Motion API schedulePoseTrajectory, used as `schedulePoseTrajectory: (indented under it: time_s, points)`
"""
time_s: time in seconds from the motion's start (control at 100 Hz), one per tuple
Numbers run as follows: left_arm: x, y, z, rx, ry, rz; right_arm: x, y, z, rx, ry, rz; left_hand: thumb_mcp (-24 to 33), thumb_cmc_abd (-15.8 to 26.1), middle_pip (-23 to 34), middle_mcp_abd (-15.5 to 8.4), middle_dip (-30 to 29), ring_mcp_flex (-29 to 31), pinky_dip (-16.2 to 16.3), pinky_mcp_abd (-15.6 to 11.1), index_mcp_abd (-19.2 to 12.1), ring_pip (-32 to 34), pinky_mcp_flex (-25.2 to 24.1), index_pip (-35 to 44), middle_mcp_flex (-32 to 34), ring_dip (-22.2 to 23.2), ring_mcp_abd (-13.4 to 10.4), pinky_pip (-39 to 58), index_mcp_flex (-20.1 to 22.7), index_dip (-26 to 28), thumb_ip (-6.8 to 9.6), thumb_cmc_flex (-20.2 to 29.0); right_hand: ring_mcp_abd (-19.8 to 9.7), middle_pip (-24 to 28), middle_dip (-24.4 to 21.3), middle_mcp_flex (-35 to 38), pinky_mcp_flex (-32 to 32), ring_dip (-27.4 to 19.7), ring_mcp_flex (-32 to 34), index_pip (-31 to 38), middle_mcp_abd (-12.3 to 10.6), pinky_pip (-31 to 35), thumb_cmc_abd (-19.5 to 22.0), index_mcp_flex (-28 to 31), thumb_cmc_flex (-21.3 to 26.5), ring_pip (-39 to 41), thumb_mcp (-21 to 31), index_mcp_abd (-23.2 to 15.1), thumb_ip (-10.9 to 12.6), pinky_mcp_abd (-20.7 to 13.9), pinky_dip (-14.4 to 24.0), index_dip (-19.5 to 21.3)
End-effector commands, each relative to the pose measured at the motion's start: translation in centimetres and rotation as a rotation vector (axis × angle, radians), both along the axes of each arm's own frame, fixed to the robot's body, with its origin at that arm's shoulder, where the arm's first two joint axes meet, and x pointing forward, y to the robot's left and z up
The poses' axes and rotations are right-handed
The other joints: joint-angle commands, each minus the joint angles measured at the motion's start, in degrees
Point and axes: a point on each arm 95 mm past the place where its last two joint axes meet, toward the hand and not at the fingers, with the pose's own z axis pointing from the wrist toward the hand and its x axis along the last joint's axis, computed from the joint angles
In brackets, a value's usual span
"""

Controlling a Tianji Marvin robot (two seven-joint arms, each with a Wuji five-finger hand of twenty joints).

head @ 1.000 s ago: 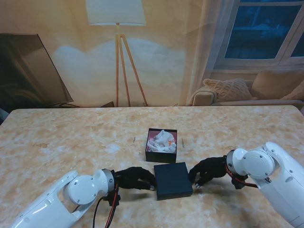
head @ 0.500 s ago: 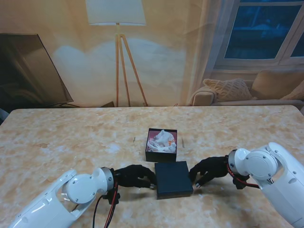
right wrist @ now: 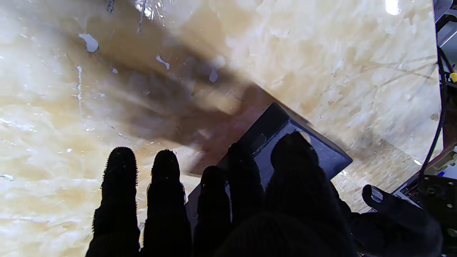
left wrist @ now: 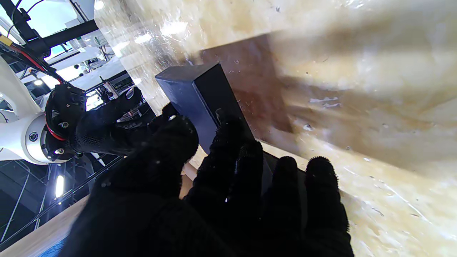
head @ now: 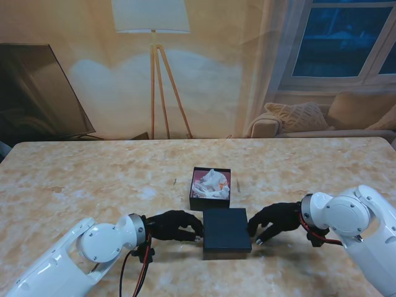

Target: Pack mini donuts into a plastic bag, tie the opening and put the bag into the gift box

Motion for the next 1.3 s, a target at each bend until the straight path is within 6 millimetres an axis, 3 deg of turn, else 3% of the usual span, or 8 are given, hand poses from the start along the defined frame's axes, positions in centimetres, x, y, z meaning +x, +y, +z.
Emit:
schedulePoseTrajectory:
  time_s: [0.0, 0.53, 1.29]
  points:
    - [-0.6, -1.2, 1.0, -0.025, -0.004, -0.037, -0.7, 1.3, 0.3, 0.020, -0.003, 0.039, 1.15, -0.97, -2.39, -7.67, -1.39, 0.93, 0.95, -0.16, -9.03, 1.15, 0.03, -4.92, -3.04, 0.87, 0.08, 0.75, -2.66, -1.88, 0.35, -1.57, 0.13, -0.72, -0.03, 0.92, 0.44, -0.64, 0.43, -6.49, -2.63, 1.26, 0.65, -4.35, -0.28, -0.07, -0.21, -9.07, 1.22, 0.50, -0.25, -1.40]
    - [-0.5, -1.2, 2.8, -0.046, -0.026, -0.056, -0.6, 1.6, 2.3, 0.059, -0.035, 0.051, 1.45, -0.97, -2.07, -7.36, -1.22, 1.60, 1.20, -0.29, -8.76, 1.59, 0.42, -4.56, -2.34, 1.11, 0.45, 1.30, -1.86, -1.55, 0.34, -1.64, 0.20, -0.70, 0.22, 1.32, 0.75, -0.50, 0.75, -6.29, -2.44, 1.56, 1.11, -3.76, -0.99, 0.05, -0.34, -8.95, 1.20, 0.60, -0.31, -1.30]
    - [2.1, -0.7, 5.5, -0.030, -0.087, -0.035, 1.7, 2.5, 4.2, 0.082, -0.060, 0.045, 1.40, -0.89, -2.15, -7.13, -1.24, 1.70, 1.23, -0.12, -8.70, 1.61, 0.55, -4.65, -2.35, 1.13, 0.45, 1.37, -1.83, -1.45, 0.34, -1.81, 0.21, -0.61, 0.39, 1.56, 1.01, -0.30, 1.33, -6.39, -2.25, 1.99, 1.25, -3.76, -1.43, 0.33, -0.37, -8.63, 1.21, 0.82, -0.43, -1.24]
